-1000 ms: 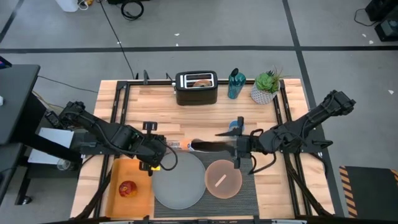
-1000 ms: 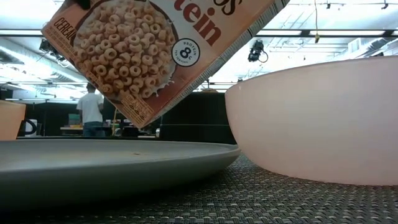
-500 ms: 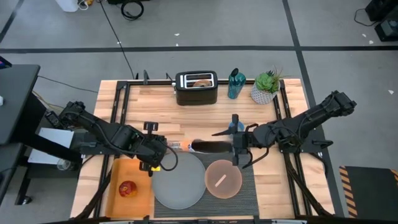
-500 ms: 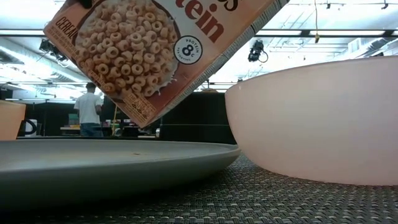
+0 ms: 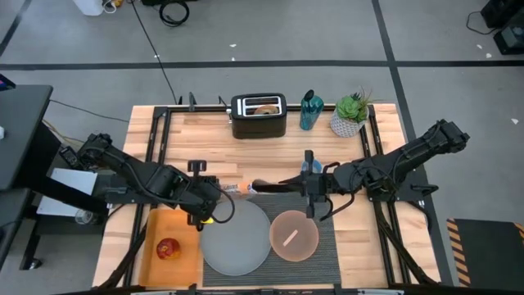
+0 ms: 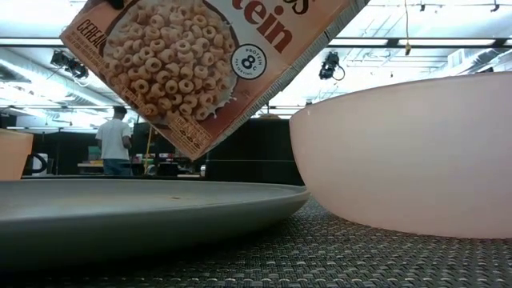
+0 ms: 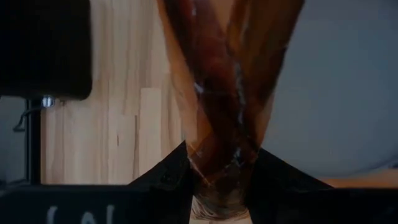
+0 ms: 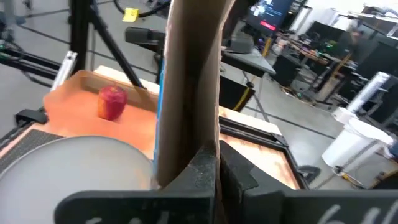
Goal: Arrange a breakfast setting
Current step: Pour the cereal from the cereal box into the pink bowl
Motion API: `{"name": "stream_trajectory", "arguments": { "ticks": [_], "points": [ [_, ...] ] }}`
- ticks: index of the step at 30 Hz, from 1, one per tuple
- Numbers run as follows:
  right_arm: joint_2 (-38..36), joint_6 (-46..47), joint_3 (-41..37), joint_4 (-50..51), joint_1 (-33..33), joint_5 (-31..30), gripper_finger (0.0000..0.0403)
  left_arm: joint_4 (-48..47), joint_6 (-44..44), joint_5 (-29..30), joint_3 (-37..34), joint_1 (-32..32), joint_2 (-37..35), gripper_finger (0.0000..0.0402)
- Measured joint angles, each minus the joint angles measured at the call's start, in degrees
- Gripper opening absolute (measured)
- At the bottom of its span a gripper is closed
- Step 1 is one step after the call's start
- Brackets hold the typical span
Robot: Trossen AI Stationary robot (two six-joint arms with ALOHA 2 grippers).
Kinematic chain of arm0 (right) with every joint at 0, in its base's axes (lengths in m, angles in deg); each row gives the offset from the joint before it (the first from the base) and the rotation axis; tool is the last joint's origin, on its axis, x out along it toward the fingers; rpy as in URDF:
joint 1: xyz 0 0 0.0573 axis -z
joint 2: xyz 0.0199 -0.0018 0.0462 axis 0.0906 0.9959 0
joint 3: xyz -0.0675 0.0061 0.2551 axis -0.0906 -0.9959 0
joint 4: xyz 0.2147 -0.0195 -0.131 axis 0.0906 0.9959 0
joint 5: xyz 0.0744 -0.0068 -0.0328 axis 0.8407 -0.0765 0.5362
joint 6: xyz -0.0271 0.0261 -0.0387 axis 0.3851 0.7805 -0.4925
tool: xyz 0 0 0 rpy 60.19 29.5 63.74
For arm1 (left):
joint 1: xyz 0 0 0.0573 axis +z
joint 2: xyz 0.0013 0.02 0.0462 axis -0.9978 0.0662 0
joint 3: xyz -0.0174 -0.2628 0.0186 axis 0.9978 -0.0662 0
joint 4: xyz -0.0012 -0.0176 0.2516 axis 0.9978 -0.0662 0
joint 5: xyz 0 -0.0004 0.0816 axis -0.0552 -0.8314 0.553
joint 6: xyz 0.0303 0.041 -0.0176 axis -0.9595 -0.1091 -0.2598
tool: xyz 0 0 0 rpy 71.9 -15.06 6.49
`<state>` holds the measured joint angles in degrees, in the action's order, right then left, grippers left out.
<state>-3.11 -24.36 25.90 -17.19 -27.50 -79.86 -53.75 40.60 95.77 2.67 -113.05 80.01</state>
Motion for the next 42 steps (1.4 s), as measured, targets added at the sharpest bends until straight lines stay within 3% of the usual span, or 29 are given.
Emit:
{"name": "stream_trajectory", "arguments": {
  "ticks": [11,19,26,34,42],
  "points": [
    [-0.1,3.1,-0.1,-0.9,0.0,0.1,0.0005,-0.4,7.0,11.6,-3.1,-6.1,-0.2,0.0232],
    [-0.1,3.1,-0.1,-2.1,0.0,0.2,0.0005,0.5,19.9,22.0,-15.1,-16.3,-9.7,0.0234],
    [-0.1,3.1,-0.1,-2.2,0.1,2.6,0.0004,6.6,37.4,31.6,-32.9,-26.0,-23.9,0.0234],
    [-0.1,3.4,-0.1,-6.3,2.2,2.7,0.0004,25.5,27.1,34.3,-45.0,-27.8,-26.6,0.0234],
    [-0.1,4.0,-0.1,-13.3,4.6,4.5,0.0004,30.8,26.2,35.9,-48.5,-27.2,-25.2,0.0273]
  ]
}}
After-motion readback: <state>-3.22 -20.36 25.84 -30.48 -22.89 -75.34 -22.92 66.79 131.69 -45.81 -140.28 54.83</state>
